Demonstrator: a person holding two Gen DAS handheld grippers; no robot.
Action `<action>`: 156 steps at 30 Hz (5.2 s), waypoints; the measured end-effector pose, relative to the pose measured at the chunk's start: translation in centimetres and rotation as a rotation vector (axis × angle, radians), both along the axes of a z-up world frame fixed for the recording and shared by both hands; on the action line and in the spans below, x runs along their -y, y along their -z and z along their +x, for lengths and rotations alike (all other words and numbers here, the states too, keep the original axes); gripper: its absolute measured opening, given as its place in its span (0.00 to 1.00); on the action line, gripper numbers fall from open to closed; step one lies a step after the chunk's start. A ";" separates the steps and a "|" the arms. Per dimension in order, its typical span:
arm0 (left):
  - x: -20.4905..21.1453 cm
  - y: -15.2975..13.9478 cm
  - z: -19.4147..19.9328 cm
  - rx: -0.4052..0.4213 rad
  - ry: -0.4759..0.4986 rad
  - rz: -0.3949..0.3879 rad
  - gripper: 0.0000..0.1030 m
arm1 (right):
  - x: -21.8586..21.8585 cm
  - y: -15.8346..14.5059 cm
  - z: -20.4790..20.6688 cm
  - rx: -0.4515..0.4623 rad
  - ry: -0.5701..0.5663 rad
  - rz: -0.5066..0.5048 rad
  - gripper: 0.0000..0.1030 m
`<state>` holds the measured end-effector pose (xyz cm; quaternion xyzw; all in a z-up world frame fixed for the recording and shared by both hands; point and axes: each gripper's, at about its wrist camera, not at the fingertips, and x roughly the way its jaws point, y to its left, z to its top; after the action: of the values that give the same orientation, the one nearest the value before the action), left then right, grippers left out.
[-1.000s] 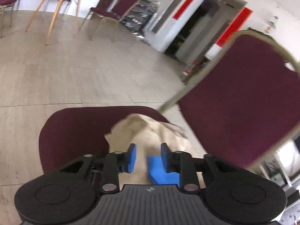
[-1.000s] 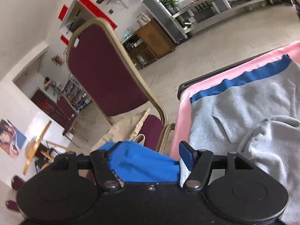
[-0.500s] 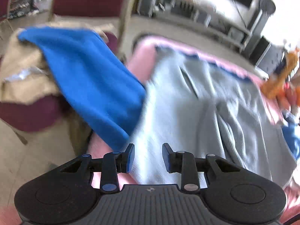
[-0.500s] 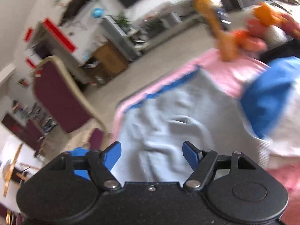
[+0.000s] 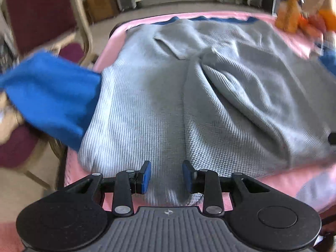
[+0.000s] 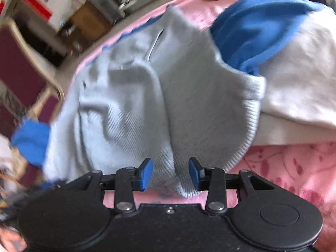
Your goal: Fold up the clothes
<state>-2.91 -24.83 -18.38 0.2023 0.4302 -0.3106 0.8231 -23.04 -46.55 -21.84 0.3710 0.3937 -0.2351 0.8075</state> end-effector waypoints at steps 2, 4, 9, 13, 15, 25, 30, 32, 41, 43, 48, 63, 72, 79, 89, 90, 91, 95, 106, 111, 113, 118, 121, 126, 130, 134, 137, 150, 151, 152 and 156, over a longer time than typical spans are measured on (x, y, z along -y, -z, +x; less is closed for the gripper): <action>0.0 -0.2 -0.1 0.017 0.005 -0.006 0.30 | -1.1 0.2 0.8 -0.083 -0.047 -0.097 0.11; 0.0 -0.3 -0.3 0.035 0.010 -0.012 0.30 | -1.7 0.1 0.9 -0.123 -0.067 -0.142 0.09; 0.1 -0.7 -0.6 0.078 0.023 -0.028 0.29 | -2.0 -0.9 0.7 -0.033 -0.074 -0.147 0.11; 0.4 -0.7 -1.0 0.106 0.047 -0.029 0.29 | -2.3 -1.7 0.6 0.039 -0.080 -0.150 0.12; 1.4 0.1 -1.6 0.105 0.096 0.000 0.29 | -2.4 -2.2 0.5 0.075 -0.083 -0.152 0.12; 2.0 -1.5 -0.8 0.095 0.119 0.024 0.33 | -1.6 -2.2 2.1 -0.008 -0.084 -0.077 0.15; 0.9 -8.1 2.4 0.167 0.052 -0.130 0.34 | -0.4 -9.5 3.5 0.165 -0.075 -0.139 0.32; 1.3 -9.5 4.2 0.192 0.016 -0.159 0.35 | 0.3 -12.1 4.4 0.229 -0.070 -0.191 0.37; 6.6 -6.6 14.8 0.122 -0.160 -0.102 0.36 | 10.5 -10.5 9.1 0.305 0.121 -0.240 0.64; 8.2 -5.8 18.0 0.084 -0.198 -0.086 0.37 | 13.9 -8.4 10.6 0.288 0.186 -0.189 0.63; 11.8 -5.1 26.3 -0.116 -0.286 -0.186 0.53 | 20.3 -4.7 15.2 0.249 0.250 -0.146 0.56; 20.4 1.7 33.5 -0.018 -0.198 -0.078 0.42 | 26.9 2.0 27.2 0.076 0.155 -0.207 0.44; 22.6 1.6 29.8 0.276 -0.132 0.012 0.04 | 22.5 -0.2 26.7 0.105 0.151 -0.520 0.06; 24.6 3.6 27.9 0.456 -0.138 0.128 0.07 | 21.4 2.0 27.2 -0.002 0.124 -0.707 0.06; 19.9 -2.7 25.0 0.408 -0.197 0.105 0.27 | 19.7 -3.7 24.1 -0.010 0.152 -0.601 0.32; 18.4 -4.2 24.6 0.395 -0.211 0.083 0.27 | 19.4 -5.2 22.7 0.029 0.156 -0.557 0.35; 16.8 -5.5 24.0 0.388 -0.221 0.066 0.29 | 18.9 -6.8 21.1 0.075 0.160 -0.510 0.37; 11.5 -8.0 20.5 0.343 -0.223 0.008 0.29 | 16.9 -9.4 15.3 0.178 0.174 -0.391 0.50; 10.2 0.2 17.1 0.154 -0.154 -0.049 0.27 | 16.6 -1.6 9.2 0.214 0.142 -0.075 0.24; 11.5 2.7 18.2 0.188 -0.202 0.041 0.28 | 17.3 2.7 12.2 0.224 0.062 0.107 0.26; 11.4 3.1 17.9 0.239 -0.215 0.088 0.29 | 17.4 3.8 11.7 0.198 0.072 0.106 0.05; 10.1 2.8 18.0 0.259 -0.273 0.158 0.32 | 18.3 2.8 8.0 0.081 0.200 0.002 0.00; 9.4 2.3 18.1 0.243 -0.285 0.156 0.32 | 17.1 1.9 7.6 -0.020 0.231 -0.122 0.00; 8.4 0.9 16.9 0.230 -0.257 0.108 0.32 | 15.5 0.0 6.8 -0.035 0.265 -0.213 0.06; 8.2 -0.2 15.3 0.184 -0.202 0.003 0.32 | 14.5 -1.4 7.1 0.146 0.211 -0.135 0.23; 9.6 2.3 15.1 0.080 -0.107 0.012 0.32 | 14.5 0.8 8.8 0.220 0.085 0.093 0.23; 9.7 3.1 14.9 0.133 -0.113 0.064 0.38 | 15.5 2.2 8.5 0.186 0.100 0.173 0.11; 2.2 -3.2 9.9 0.246 -0.230 -0.015 0.29 | 13.3 -2.6 0.5 0.256 0.270 0.058 0.26; 0.9 -4.0 9.6 0.216 -0.234 -0.060 0.31 | 12.7 -3.0 -0.2 0.283 0.263 0.062 0.27; -0.4 -4.7 9.6 0.181 -0.232 -0.100 0.32 | 12.2 -3.3 -1.0 0.310 0.257 0.066 0.27; -4.4 -5.0 8.8 0.046 -0.214 -0.187 0.34 | 9.9 -4.7 -3.8 0.419 0.231 0.082 0.29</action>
<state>5.86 -20.38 -13.39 0.0848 0.3998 -0.2549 0.8764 -26.85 -56.48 -17.17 0.4867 0.1820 -0.2275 0.8236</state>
